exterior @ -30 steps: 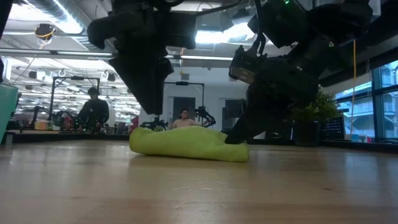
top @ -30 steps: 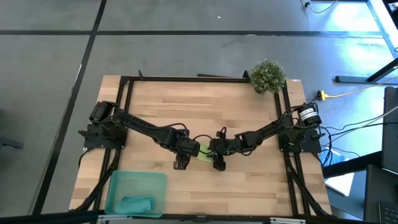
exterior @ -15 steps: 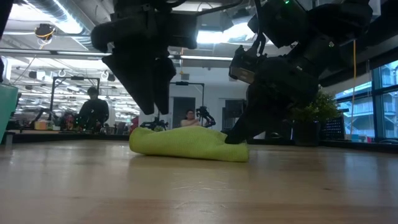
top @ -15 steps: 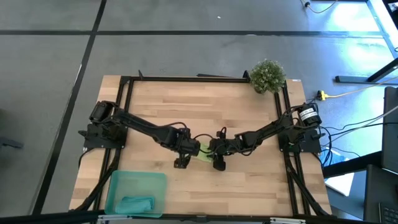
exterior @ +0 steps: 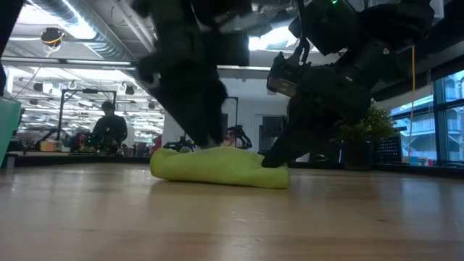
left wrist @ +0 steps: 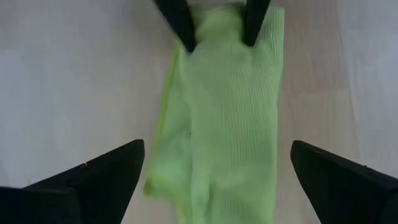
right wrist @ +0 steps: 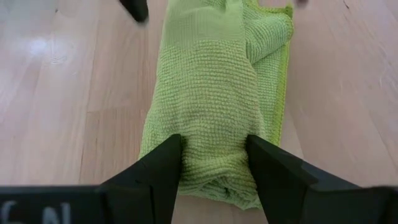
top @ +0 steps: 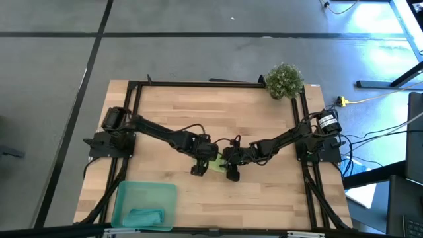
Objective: Roll microfiber towels into tight, uniform cylinder then place into a basket
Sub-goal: Roll the yellow green microfiber towel
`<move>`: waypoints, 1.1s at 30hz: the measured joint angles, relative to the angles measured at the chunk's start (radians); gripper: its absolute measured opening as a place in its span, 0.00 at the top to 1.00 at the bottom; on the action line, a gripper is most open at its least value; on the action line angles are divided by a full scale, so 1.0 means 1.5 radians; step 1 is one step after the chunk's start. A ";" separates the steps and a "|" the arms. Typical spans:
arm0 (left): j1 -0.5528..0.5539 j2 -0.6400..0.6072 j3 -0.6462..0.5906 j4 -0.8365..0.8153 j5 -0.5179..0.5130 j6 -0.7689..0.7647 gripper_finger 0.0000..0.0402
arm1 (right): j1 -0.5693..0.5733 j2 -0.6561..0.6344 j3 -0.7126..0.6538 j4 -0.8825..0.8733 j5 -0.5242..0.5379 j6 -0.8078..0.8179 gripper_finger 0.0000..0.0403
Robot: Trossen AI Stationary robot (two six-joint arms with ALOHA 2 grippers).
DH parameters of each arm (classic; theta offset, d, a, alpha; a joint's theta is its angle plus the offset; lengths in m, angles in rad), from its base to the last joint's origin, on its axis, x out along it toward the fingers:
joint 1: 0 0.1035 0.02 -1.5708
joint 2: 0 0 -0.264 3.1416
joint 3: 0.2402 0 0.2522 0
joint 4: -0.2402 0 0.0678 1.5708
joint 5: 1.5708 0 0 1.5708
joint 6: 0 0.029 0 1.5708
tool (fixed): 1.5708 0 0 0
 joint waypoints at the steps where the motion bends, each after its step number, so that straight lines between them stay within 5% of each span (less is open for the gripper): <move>1: 0.006 0.010 0.000 0.011 0.015 0.007 0.00 | 0.000 0.000 0.000 -0.001 0.000 0.000 0.54; 11: 0.048 0.068 0.000 0.045 0.083 0.043 0.01 | 0.000 -0.001 0.000 -0.005 0.000 0.000 0.54; 33: 0.054 0.097 0.002 0.063 0.082 0.056 0.03 | 0.000 -0.001 0.000 -0.006 0.001 0.000 0.54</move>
